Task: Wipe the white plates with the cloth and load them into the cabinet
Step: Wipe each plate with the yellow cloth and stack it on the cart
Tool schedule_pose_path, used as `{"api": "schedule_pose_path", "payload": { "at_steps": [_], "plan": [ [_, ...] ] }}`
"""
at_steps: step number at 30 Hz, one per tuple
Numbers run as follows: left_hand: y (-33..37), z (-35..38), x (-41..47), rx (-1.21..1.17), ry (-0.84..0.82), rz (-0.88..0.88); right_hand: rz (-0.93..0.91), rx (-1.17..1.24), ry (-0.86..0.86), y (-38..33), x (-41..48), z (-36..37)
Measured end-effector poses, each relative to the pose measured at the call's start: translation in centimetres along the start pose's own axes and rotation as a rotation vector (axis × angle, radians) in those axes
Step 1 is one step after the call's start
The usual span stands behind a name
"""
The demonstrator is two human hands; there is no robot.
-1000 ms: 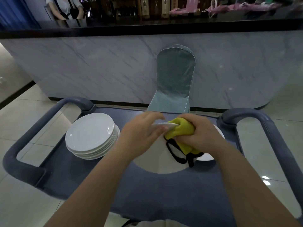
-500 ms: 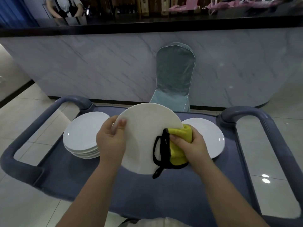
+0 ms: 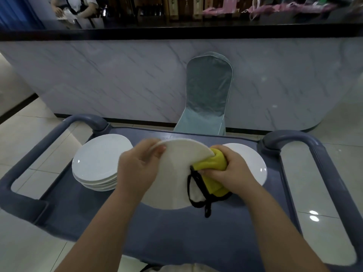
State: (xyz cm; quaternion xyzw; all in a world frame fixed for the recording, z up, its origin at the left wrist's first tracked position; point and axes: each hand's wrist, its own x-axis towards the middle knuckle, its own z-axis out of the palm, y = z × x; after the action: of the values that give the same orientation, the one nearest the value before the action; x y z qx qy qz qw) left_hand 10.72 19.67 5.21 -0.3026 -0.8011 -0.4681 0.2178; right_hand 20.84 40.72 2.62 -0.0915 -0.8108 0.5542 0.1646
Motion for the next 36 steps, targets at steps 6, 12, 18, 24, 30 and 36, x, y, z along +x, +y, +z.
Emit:
{"api": "schedule_pose_path", "payload": {
  "at_steps": [6,12,18,24,30,36],
  "plan": [
    [0.4,0.9,-0.5,-0.037,-0.006,0.072,-0.118,-0.163,-0.059,-2.7,1.5,0.0],
    [0.2,2.6,-0.8,-0.458,0.487,-0.715,0.164,0.677,0.304,-0.4,-0.9,4.6],
    [-2.4,2.9,-4.2,-0.468,0.067,-0.729,0.156,0.388,0.402,1.7,-0.3,1.5],
    [0.3,1.9,0.9,0.095,-0.422,0.064,-0.131,-0.242,-0.057,-2.0,1.0,-2.1],
    [1.8,2.4,1.3,-0.237,-0.158,-0.111,-0.149,-0.217,-0.058,-5.0,2.6,-3.2],
    [-1.1,2.7,-1.8,-0.359,0.117,-0.643,0.223,0.318,0.313,1.5,-1.9,1.4]
  ]
}}
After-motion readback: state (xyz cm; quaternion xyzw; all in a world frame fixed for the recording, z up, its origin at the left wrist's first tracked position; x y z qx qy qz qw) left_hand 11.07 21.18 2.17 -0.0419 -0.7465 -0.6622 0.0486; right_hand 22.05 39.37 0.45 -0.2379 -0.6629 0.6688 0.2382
